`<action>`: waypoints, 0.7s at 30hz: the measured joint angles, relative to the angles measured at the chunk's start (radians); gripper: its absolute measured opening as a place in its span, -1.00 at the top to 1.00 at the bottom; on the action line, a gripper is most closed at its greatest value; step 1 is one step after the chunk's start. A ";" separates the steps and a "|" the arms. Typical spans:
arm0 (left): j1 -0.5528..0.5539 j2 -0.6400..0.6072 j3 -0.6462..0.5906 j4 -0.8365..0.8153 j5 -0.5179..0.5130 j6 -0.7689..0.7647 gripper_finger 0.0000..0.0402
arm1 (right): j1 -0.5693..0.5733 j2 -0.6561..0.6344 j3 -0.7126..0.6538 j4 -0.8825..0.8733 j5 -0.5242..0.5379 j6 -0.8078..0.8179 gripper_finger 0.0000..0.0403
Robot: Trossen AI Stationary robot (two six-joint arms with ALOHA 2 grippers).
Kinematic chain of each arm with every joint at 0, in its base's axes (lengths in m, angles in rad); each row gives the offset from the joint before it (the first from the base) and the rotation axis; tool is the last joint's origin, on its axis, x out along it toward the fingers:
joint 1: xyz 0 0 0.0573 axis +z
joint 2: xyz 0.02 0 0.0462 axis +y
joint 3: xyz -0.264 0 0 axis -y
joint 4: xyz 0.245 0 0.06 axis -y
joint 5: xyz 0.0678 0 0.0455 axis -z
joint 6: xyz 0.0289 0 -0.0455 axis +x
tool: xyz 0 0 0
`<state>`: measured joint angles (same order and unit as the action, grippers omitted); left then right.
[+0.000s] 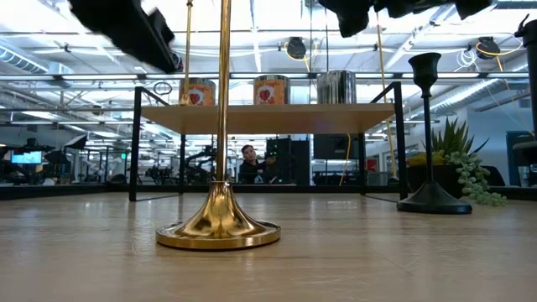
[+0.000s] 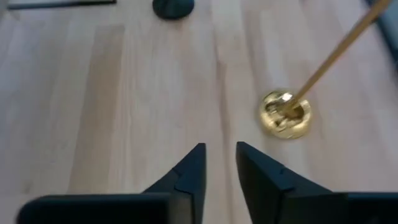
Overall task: Pick & Place candle stick holders
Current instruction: Put the gold candle holder on the shelf
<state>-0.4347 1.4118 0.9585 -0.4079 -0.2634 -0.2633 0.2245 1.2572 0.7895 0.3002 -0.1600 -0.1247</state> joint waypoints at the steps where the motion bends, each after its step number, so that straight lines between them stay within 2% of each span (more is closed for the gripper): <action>1: 0.008 0.020 0.000 0.012 0.000 0.016 0.46 | 0.000 0.000 0.000 0.001 0.000 -0.001 -0.05; 3: 0.022 0.065 0.000 0.056 0.035 0.061 0.35 | 0.000 0.000 0.000 -0.004 0.001 -0.003 -0.05; 8: 0.036 0.171 0.000 0.235 0.207 0.194 0.14 | 0.000 0.000 0.000 -0.007 0.001 -0.003 -0.05; 11: 0.035 0.213 0.000 0.335 0.237 0.213 0.07 | 0.000 0.000 0.000 -0.007 0.001 -0.003 -0.05; 15: 0.037 0.239 0.000 0.441 0.239 0.199 0.06 | 0.000 0.000 0.000 -0.008 0.001 -0.001 -0.05; 21: 0.036 0.238 0.000 0.501 0.331 0.204 0.20 | 0.000 0.000 0.000 -0.010 0.001 0.000 -0.05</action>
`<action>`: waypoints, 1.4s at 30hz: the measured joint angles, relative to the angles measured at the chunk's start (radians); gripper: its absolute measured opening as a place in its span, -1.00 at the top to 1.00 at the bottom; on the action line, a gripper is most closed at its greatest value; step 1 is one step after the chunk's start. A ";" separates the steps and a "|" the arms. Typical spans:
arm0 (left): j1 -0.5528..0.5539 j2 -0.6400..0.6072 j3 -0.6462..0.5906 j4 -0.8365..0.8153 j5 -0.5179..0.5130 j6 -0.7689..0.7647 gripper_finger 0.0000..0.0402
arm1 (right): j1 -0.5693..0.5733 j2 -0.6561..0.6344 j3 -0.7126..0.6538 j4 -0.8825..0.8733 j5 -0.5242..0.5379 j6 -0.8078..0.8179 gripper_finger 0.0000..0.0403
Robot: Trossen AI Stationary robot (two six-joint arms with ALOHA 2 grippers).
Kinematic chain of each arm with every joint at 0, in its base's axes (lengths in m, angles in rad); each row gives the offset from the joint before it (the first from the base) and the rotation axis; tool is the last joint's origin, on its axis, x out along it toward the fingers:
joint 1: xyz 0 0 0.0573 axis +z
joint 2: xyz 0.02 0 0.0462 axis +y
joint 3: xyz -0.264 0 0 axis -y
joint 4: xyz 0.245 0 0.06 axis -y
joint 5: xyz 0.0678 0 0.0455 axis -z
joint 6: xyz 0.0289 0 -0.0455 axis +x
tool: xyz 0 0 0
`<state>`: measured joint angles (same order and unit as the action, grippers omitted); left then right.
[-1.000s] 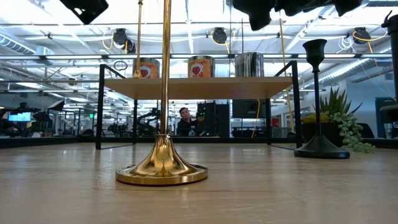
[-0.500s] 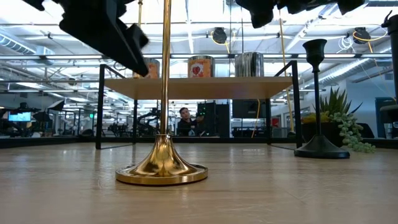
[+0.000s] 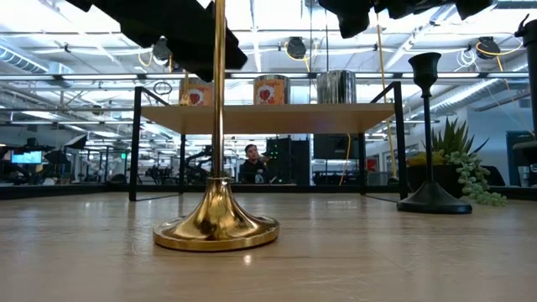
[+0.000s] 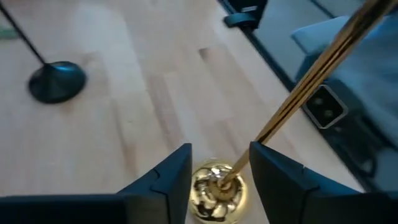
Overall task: Pick & Place candle stick holders
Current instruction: Put the gold candle holder on the shelf
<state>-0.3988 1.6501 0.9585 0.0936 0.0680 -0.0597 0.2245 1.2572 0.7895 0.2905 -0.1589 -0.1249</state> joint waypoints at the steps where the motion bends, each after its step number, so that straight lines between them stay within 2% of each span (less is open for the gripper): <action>1: 0.000 0.000 0.000 0.005 0.018 0.001 0.23 | 0.000 0.000 0.000 0.000 0.000 0.000 -0.05; 4: 0.000 0.000 0.000 0.005 0.065 0.002 0.34 | 0.000 0.000 0.000 -0.001 0.000 0.000 -0.05; 8: 0.000 0.000 0.000 -0.048 0.064 0.010 0.42 | 0.000 0.000 0.000 -0.004 0.000 0.000 -0.05; 12: 0.002 0.000 0.000 -0.064 0.063 0.012 0.43 | 0.000 0.000 0.000 -0.004 0.000 0.000 -0.05; 19: -0.002 0.000 0.000 0.060 0.064 0.028 0.44 | 0.000 0.000 0.000 -0.004 0.000 0.000 -0.05; 27: -0.002 0.000 0.000 0.060 0.037 0.054 0.45 | 0.000 0.000 0.000 -0.005 0.000 0.001 -0.05; 30: -0.002 0.000 0.000 0.061 0.037 0.057 0.57 | 0.000 0.000 0.000 -0.005 0.000 0.000 -0.05; 35: -0.001 0.000 0.000 0.082 0.033 0.058 0.94 | 0.000 0.000 0.000 -0.005 0.000 0.000 -0.05; 42: 0.006 0.000 0.000 0.171 -0.044 0.057 0.98 | 0.000 0.000 0.000 -0.005 0.000 0.001 -0.05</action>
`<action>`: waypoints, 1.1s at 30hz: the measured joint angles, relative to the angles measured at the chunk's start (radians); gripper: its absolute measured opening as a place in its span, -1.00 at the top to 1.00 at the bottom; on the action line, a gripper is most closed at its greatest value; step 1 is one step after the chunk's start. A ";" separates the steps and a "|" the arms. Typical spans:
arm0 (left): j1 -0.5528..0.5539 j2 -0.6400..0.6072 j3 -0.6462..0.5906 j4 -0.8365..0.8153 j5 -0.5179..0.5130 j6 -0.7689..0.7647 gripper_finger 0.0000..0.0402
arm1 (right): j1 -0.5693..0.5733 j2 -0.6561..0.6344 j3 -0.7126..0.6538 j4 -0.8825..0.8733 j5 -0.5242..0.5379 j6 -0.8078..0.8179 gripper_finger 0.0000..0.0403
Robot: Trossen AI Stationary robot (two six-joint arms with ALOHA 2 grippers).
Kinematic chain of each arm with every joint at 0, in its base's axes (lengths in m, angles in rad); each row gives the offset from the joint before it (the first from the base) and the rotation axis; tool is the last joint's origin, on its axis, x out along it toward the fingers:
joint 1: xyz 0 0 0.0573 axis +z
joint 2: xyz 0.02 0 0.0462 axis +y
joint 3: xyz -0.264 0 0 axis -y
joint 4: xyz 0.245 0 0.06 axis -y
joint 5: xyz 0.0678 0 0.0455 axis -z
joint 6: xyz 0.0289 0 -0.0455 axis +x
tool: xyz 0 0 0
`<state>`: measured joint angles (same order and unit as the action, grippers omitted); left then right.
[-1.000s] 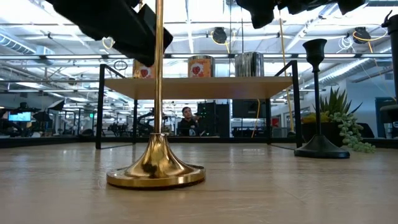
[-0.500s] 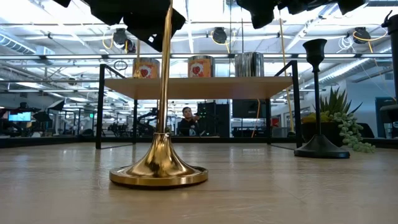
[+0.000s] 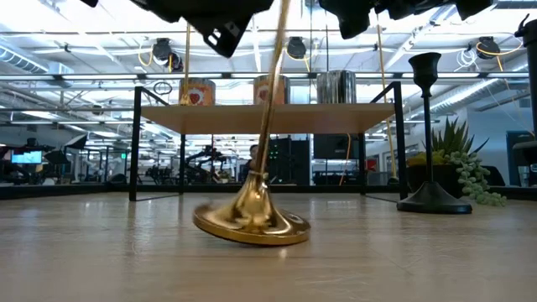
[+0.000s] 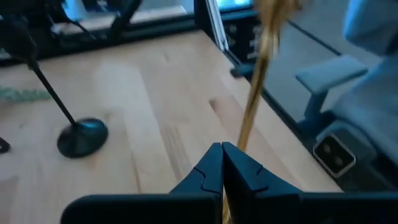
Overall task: Pick & Place candle stick holders
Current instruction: Put the gold candle holder on the shelf
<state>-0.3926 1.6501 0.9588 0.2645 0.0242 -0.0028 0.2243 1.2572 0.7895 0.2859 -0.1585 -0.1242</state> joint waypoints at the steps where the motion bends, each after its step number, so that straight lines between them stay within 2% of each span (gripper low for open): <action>1: 0.003 0.000 0.000 0.012 0.000 -0.006 0.98 | 0.000 0.000 0.000 0.000 0.000 0.000 -0.05; 5: 0.027 0.000 0.003 0.037 -0.002 -0.025 0.98 | 0.000 0.000 0.000 0.000 0.000 0.000 -0.05; 13: 0.066 0.000 0.103 -0.042 -0.002 0.010 0.98 | 0.000 0.000 0.000 -0.025 0.000 0.009 -0.05; 16: 0.076 -0.001 0.150 -0.139 0.000 0.013 0.99 | 0.000 0.000 0.000 -0.062 0.000 0.012 -0.05; 19: 0.083 -0.002 0.183 -0.317 0.000 0.030 0.97 | 0.000 0.000 0.000 -0.090 0.000 0.012 -0.05; 22: 0.084 -0.002 0.186 -0.495 0.001 0.049 0.88 | 0.000 0.000 0.000 -0.093 0.000 0.012 -0.05; 24: 0.079 -0.002 0.179 -0.550 0.012 0.047 0.79 | 0.000 0.000 0.000 -0.089 0.000 0.010 -0.05; 26: 0.074 -0.002 0.163 -0.538 0.059 0.046 0.69 | 0.000 0.000 0.000 -0.089 0.000 0.010 -0.05; 29: 0.057 -0.002 0.124 -0.416 0.127 0.063 0.55 | 0.000 0.000 0.000 -0.089 0.000 0.008 -0.05; 33: 0.029 -0.002 0.084 -0.272 0.137 0.093 0.37 | 0.000 0.000 0.000 -0.078 0.000 0.008 -0.05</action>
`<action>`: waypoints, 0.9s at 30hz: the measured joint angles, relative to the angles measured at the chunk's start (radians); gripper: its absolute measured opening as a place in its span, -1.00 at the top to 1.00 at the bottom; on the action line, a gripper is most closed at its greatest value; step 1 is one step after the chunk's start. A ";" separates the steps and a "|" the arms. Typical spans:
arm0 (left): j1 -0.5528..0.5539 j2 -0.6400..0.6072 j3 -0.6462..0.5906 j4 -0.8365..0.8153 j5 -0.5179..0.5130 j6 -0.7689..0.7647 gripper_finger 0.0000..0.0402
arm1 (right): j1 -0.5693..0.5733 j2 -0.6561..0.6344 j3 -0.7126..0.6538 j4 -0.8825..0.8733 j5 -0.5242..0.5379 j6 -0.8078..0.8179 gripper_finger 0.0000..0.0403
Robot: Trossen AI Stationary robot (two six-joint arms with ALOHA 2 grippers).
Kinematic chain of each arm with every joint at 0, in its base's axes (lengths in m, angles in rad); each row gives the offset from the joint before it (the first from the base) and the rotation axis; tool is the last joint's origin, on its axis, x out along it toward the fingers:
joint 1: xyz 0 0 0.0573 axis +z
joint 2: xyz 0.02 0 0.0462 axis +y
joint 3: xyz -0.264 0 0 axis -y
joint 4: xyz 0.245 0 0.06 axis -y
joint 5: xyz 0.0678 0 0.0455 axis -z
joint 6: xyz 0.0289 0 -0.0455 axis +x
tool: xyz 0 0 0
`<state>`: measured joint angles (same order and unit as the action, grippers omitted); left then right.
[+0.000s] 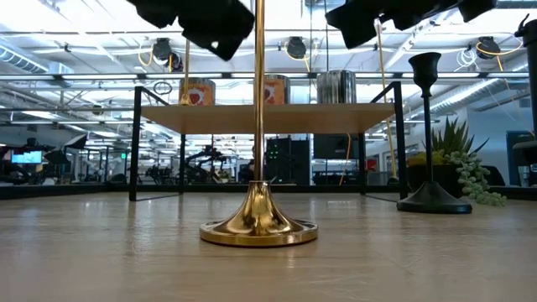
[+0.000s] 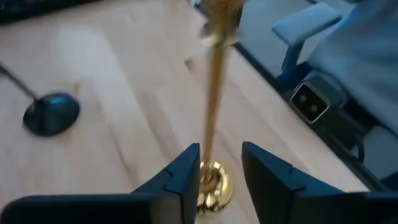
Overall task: Pick & Place candle stick holders
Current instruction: Put the gold candle holder on the shelf
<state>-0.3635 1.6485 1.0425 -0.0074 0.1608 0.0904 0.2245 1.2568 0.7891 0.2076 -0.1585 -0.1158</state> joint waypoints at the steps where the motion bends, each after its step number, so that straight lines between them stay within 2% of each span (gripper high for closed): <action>1: -0.004 0.000 -0.009 0.024 0.000 0.003 0.33 | 0.000 0.000 0.000 0.002 0.000 0.000 -0.05; 6: -0.012 0.000 -0.034 0.103 -0.004 -0.020 0.24 | 0.000 0.000 0.000 0.002 0.000 0.000 -0.05; 10: -0.012 0.037 -0.034 0.172 -0.002 -0.033 0.23 | 0.000 0.000 0.000 0.003 0.000 0.000 -0.05; 14: -0.001 0.110 -0.035 0.226 0.045 -0.041 0.23 | 0.000 0.000 0.000 0.005 0.000 -0.001 -0.05; 18: 0.019 0.118 -0.035 0.248 0.059 -0.074 0.25 | 0.000 0.000 0.000 0.004 0.000 0.000 -0.05; 22: 0.031 0.121 -0.035 0.241 0.052 -0.058 0.42 | 0.000 0.000 0.000 0.005 0.000 -0.001 -0.05; 27: 0.037 0.119 -0.035 0.230 0.050 -0.048 0.83 | 0.000 0.000 0.000 0.004 0.000 -0.003 -0.05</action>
<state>-0.3264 1.7679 1.0077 0.2229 0.2107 0.0421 0.2245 1.2568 0.7891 0.2120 -0.1589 -0.1192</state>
